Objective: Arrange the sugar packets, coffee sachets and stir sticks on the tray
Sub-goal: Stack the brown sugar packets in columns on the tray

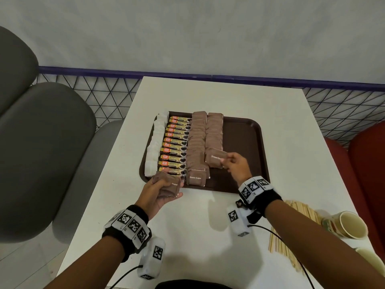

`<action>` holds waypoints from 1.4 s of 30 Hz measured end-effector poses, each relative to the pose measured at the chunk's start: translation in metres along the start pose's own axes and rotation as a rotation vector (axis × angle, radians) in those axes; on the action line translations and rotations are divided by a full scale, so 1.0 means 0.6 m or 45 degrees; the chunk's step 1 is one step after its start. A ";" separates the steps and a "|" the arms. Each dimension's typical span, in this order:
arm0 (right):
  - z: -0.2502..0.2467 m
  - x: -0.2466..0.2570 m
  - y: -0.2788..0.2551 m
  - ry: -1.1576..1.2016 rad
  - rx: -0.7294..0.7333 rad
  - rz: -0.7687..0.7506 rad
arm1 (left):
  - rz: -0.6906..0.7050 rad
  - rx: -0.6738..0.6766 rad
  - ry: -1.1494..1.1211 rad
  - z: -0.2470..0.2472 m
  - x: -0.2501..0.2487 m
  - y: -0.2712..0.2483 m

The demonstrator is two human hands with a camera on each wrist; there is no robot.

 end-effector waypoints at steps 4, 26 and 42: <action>-0.022 -0.016 0.007 -0.198 -0.083 0.101 | 0.019 -0.072 -0.009 -0.005 0.003 0.005; 0.023 0.004 -0.002 -0.812 -0.068 0.087 | 0.033 -0.089 0.003 -0.003 0.003 0.014; 0.063 0.042 -0.039 -0.319 0.189 -0.408 | 0.110 0.002 0.126 0.013 0.001 0.009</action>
Point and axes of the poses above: each hand's wrist, its own y-axis towards the middle knuckle, its own z-axis out of the palm, x = y × z, the point moved 1 cm from there along y, towards the middle knuckle, and after that the axes turned 10 degrees about -y, right-handed, at the moved point
